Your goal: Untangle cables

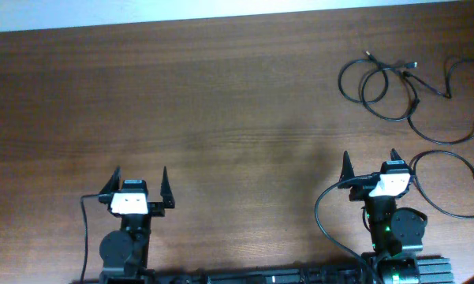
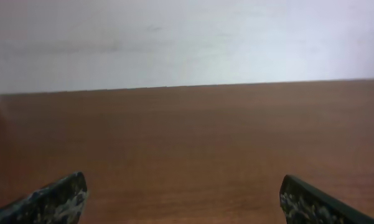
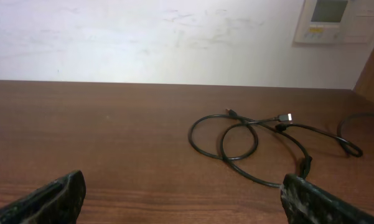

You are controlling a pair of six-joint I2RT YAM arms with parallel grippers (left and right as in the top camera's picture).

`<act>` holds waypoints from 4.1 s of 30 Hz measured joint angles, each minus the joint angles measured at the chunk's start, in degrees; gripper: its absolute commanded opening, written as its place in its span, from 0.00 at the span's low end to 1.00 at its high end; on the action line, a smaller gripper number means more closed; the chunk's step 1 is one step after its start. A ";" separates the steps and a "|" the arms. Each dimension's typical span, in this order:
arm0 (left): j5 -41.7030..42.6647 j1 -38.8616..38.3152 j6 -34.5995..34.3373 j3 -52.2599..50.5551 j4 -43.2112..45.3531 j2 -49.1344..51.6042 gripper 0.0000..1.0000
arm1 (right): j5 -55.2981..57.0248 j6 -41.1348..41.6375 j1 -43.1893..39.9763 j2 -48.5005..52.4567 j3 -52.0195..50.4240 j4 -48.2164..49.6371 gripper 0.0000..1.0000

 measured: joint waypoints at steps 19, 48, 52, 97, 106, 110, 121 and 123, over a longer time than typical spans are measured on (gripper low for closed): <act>-1.25 0.00 -4.42 0.00 0.11 0.00 0.99 | 0.02 -0.02 0.00 0.00 0.00 0.00 0.99; -1.25 0.00 -4.42 0.00 0.11 0.00 0.99 | 0.00 -0.02 0.00 0.00 0.00 0.00 0.99; -1.25 0.00 -4.44 0.00 0.13 0.00 0.99 | 0.02 -0.02 0.00 0.00 0.00 0.00 0.99; -1.25 0.00 -4.42 0.00 0.11 0.00 0.99 | 0.00 -0.07 0.00 0.00 0.00 0.00 0.99; -1.25 0.00 -4.44 0.00 0.11 0.00 0.99 | 0.02 -0.02 0.00 0.00 0.00 0.00 0.99; -1.25 0.00 -4.42 0.00 0.11 0.00 0.99 | 0.00 -0.02 0.00 0.00 0.00 0.00 0.99; -1.25 0.00 -4.42 0.00 0.11 0.00 0.99 | 0.00 -0.02 0.00 0.00 0.00 0.00 0.99; -1.25 0.00 -4.44 0.00 0.11 0.00 0.99 | 0.02 -0.02 0.00 0.00 0.00 0.00 0.99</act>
